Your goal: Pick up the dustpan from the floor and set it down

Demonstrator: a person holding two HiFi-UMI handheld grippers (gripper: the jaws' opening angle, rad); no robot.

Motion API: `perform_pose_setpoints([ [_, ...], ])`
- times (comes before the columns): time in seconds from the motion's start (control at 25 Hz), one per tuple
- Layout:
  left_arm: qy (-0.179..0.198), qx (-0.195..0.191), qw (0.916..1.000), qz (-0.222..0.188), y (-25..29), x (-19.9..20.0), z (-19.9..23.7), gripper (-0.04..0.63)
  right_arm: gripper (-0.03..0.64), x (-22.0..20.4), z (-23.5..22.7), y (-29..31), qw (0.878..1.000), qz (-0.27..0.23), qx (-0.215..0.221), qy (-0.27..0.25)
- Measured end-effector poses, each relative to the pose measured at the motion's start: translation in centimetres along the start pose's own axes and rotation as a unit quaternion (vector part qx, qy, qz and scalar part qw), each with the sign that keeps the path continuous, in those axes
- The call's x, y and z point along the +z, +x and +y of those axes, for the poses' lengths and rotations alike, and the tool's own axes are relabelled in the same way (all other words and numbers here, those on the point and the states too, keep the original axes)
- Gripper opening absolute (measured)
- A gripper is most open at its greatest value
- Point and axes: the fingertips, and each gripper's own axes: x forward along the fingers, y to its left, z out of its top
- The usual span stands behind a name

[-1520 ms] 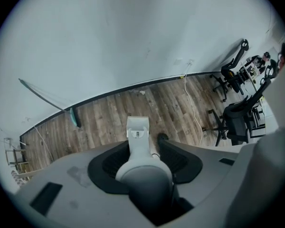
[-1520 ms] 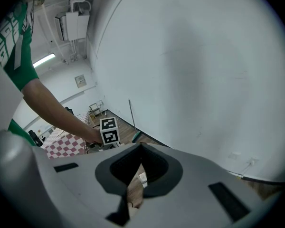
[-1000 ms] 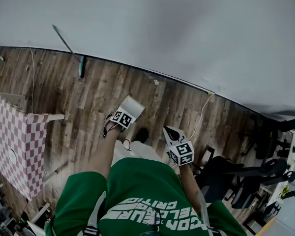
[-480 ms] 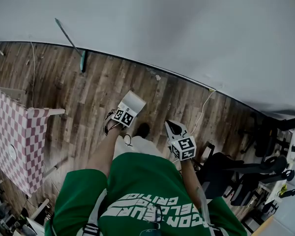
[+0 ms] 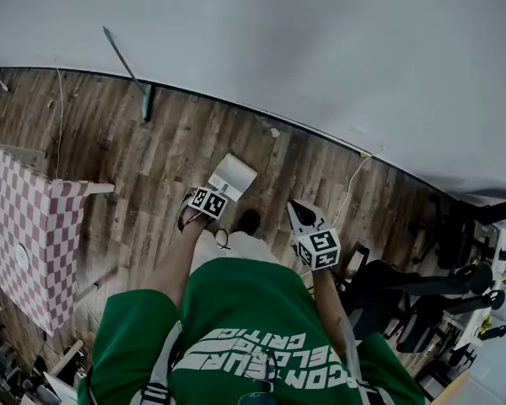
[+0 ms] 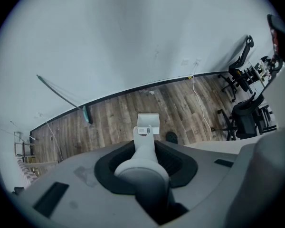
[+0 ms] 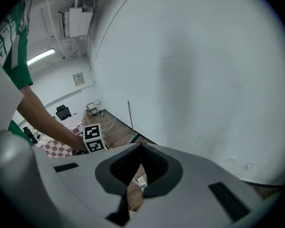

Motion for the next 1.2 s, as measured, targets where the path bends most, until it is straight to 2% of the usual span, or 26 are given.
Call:
perform_pose_setpoints([
  [0.12,-0.01,-0.004,0.9998,-0.019,-2.3,-0.9,0.8,0.106,0.008,0.1,0.4,0.0,1.0,-0.001,-0.004,0.0],
  [0.36,-0.016,-0.038,0.997,-0.065,-5.9,-3.1,1.5,0.109,0.008,1.1,1.3,0.7,1.0,-0.012,-0.01,-0.002],
  [0.6,-0.024,-0.057,0.9903,-0.125,-12.0,-5.3,4.5,0.109,0.008,3.1,2.8,2.1,0.999,-0.029,-0.011,-0.008],
  [0.96,-0.001,-0.047,0.975,-0.217,-22.7,-8.6,9.2,0.109,0.008,7.8,5.8,4.3,0.998,-0.062,-0.006,-0.026],
  [1.2,-0.016,-0.028,0.9653,-0.259,-27.5,-11.0,12.1,0.109,0.008,9.7,7.7,5.8,0.996,-0.074,0.004,-0.038],
])
